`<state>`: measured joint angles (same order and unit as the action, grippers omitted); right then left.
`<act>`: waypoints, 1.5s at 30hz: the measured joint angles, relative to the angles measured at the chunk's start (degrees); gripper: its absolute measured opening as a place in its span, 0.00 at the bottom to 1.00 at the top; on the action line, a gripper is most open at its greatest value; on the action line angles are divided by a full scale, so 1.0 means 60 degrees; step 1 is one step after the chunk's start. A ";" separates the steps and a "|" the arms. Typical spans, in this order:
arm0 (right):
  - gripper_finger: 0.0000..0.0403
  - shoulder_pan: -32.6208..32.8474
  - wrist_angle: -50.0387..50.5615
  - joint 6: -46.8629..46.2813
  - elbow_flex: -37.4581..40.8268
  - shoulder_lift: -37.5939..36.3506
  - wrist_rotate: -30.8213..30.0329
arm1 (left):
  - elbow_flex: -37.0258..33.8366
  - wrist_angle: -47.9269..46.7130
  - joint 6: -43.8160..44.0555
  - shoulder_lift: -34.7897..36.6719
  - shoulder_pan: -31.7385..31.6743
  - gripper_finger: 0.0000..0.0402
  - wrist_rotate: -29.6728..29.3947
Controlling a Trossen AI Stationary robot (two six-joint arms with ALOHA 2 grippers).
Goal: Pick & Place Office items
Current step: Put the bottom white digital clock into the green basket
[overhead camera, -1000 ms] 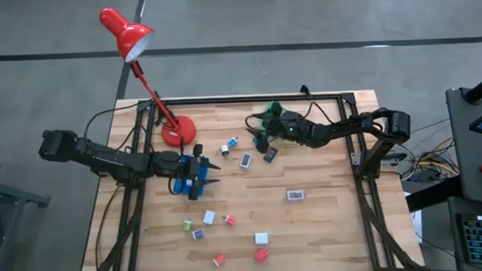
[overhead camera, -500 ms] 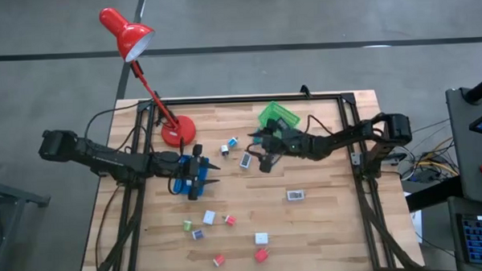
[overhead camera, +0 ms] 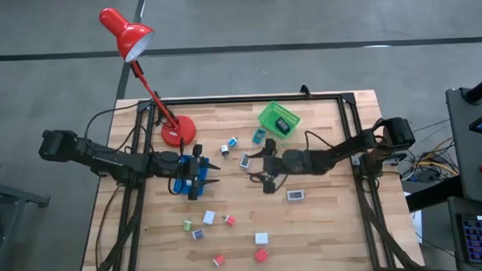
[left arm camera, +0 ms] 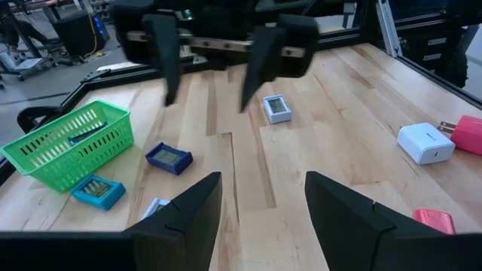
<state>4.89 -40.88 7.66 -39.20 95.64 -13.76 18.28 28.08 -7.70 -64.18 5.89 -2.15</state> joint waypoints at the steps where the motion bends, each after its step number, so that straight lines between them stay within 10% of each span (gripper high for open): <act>1: 0.65 0.0142 0.0000 -0.0048 0.0000 0.0000 -0.0096 | 0.0000 0.0000 0.0004 0.0000 0.0000 0.49 0.0000; 26: 0.64 0.3344 0.0118 -0.1757 0.0065 0.0015 -0.2999 | 0.0000 0.0076 0.0033 0.0000 0.0000 0.49 -0.0003; 45: 0.64 0.4485 0.3216 -0.4573 0.0101 0.0015 -0.3992 | 0.0000 0.0076 0.0033 0.0000 -0.0004 0.49 -0.0001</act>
<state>31.80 -21.59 -19.77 -38.60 95.72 -37.71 18.28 28.53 -7.51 -64.18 5.87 -2.16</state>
